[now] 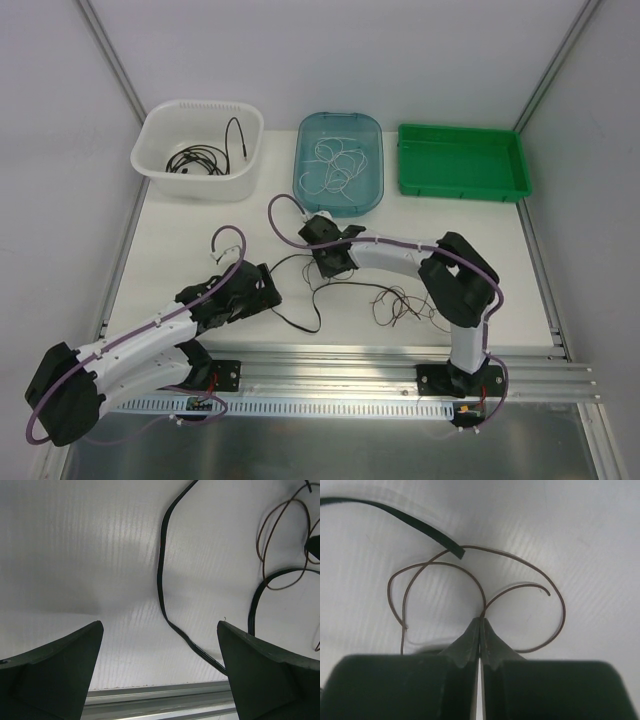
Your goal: Untangle the cables
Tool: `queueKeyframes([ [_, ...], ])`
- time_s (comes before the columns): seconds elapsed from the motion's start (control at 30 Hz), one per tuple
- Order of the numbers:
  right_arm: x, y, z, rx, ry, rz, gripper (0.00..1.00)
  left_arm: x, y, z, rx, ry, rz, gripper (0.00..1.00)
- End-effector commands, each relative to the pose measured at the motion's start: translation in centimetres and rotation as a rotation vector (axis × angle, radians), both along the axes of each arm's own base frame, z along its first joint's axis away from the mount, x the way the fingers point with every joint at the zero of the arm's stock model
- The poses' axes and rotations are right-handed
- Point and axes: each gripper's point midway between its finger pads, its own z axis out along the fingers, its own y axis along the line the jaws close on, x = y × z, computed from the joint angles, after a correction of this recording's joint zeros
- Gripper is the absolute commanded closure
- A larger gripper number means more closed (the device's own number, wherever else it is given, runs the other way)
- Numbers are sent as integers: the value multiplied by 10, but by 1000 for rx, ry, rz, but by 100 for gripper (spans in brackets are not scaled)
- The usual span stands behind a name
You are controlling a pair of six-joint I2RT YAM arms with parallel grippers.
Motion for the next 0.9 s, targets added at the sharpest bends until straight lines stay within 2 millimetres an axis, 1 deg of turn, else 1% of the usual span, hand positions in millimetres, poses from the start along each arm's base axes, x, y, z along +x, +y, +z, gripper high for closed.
queueKeyframes([
  [0.0, -17, -15, 32, 29, -2, -5, 99, -1, -1, 2, -18, -10, -4, 1],
  [0.03, -17, -15, 52, 64, -31, -4, 99, -1, -2, 3, -19, -13, -5, 1],
  [0.13, -16, -24, 77, 77, -79, 0, 99, 0, -3, 6, -25, -19, -9, 1],
  [0.17, -13, -28, 94, 93, -116, -8, 99, 0, -4, 6, -27, -19, -10, 1],
  [0.23, -11, -36, 112, 96, -147, -8, 99, 0, -4, 7, -26, -18, -18, 1],
  [0.27, -7, -43, 130, 117, -183, -23, 99, 0, -5, 7, -27, -19, -18, 1],
  [0.33, -3, -53, 149, 124, -216, -26, 99, 0, -5, 8, -31, -18, -20, 1],
  [0.37, 3, -65, 165, 137, -250, -51, 99, 0, -6, 9, -33, -19, -22, 1],
  [0.4, 8, -73, 176, 140, -270, -67, 99, 0, -6, 9, -34, -22, -24, 1],
  [0.43, 11, -82, 191, 138, -291, -71, 99, 0, -6, 10, -34, -22, -27, 1],
  [0.47, 19, -97, 209, 159, -324, -106, 99, 0, -7, 11, -37, -24, -31, 1],
  [0.53, 27, -113, 232, 184, -362, -136, 99, 1, -8, 12, -39, -26, -33, 1],
  [0.57, 36, -125, 254, 201, -400, -145, 99, 2, -8, 13, -38, -28, -36, 1],
  [0.63, 41, -139, 274, 214, -431, -163, 99, 3, -9, 14, -35, -30, -35, 1],
  [0.67, 46, -147, 285, 227, -449, -176, 99, 4, -9, 15, -34, -33, -40, 1],
  [0.7, 48, -147, 286, 230, -438, -174, 99, 4, -10, 16, -35, -34, -42, 1],
  [0.73, 46, -149, 280, 223, -406, -171, 98, 4, -10, 16, -31, -31, -43, 1],
  [0.77, 44, -147, 272, 229, -366, -160, 87, 5, -11, 17, -30, -33, -46, 1],
  [0.8, 42, -144, 257, 221, -317, -165, 80, 5, -11, 16, -28, -28, -49, 1],
  [0.83, 34, -138, 229, 225, -236, -153, 69, 5, -12, 17, -26, -28, -53, 1],
  [0.87, 31, -133, 215, 233, -203, -135, 60, 5, -13, 17, -29, -28, -55, 1],
])
